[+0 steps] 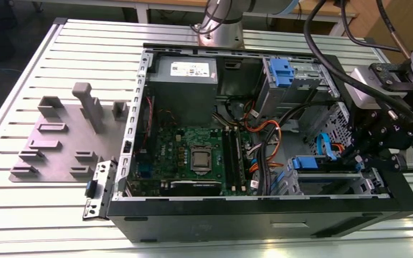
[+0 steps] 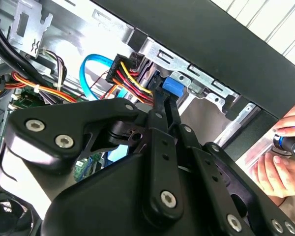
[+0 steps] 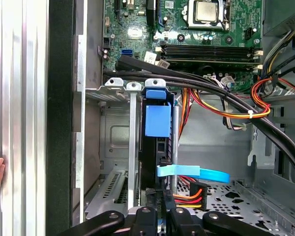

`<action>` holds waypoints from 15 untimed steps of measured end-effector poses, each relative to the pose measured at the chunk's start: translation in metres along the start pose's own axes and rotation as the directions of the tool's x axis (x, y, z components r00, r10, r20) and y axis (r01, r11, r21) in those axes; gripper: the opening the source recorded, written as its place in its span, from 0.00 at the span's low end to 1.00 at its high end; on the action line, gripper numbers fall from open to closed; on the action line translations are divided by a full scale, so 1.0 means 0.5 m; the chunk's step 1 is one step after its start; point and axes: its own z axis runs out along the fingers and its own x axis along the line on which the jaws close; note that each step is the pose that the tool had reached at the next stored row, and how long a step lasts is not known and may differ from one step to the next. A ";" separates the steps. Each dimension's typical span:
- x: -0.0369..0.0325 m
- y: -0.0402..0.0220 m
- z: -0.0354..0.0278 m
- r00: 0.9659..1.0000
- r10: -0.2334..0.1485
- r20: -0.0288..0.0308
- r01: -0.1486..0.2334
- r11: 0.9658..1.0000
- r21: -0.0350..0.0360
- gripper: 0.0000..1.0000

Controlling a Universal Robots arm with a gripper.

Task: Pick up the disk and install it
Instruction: 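Insert the second disk wire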

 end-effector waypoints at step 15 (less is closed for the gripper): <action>0.000 0.007 -0.002 1.000 0.000 0.026 0.000 1.000 0.001 0.16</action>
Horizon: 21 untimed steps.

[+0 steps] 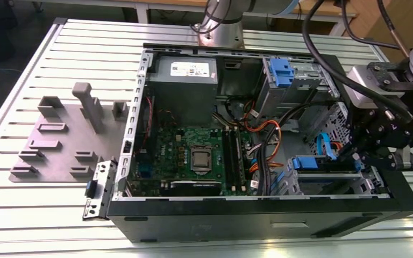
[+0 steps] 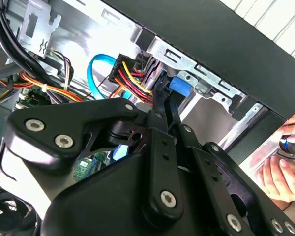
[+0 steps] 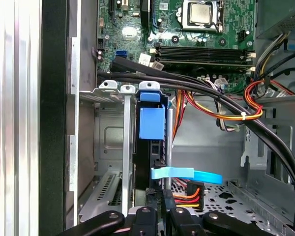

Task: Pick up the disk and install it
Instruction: 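Insert the second disk wire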

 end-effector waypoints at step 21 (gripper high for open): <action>0.000 0.010 0.000 1.000 0.001 0.000 -0.001 1.000 0.001 0.16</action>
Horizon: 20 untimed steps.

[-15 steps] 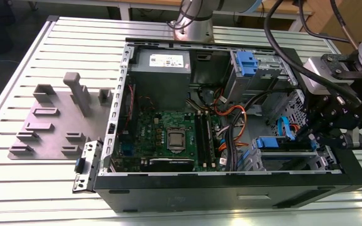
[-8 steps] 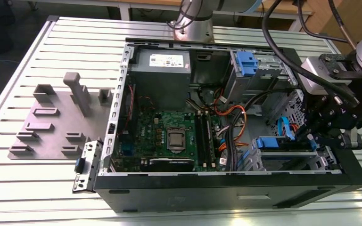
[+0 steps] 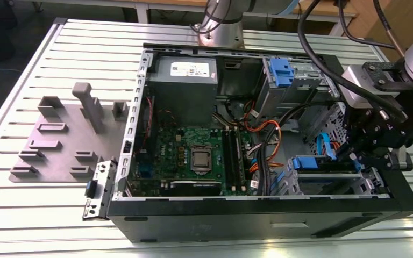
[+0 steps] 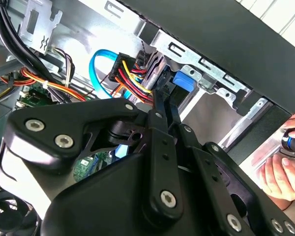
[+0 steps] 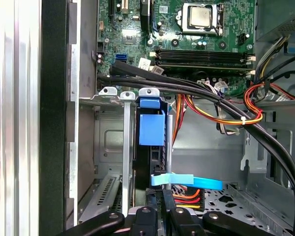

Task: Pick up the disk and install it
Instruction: 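Insert the second disk wire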

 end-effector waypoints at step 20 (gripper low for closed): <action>0.000 0.000 0.012 1.000 0.000 0.000 0.000 1.000 0.000 0.16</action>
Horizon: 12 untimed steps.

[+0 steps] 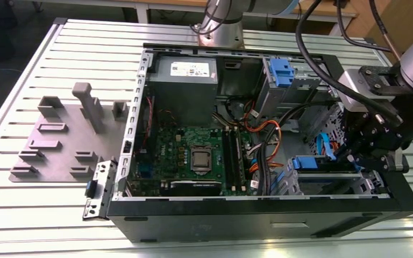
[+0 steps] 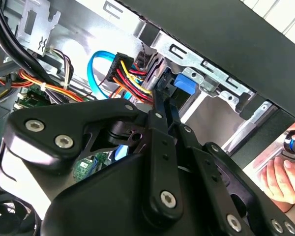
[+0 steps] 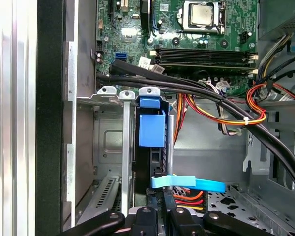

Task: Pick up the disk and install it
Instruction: 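Insert the second disk wire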

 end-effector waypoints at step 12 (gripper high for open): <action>0.000 0.000 0.001 1.000 0.000 0.000 0.000 1.000 0.000 0.30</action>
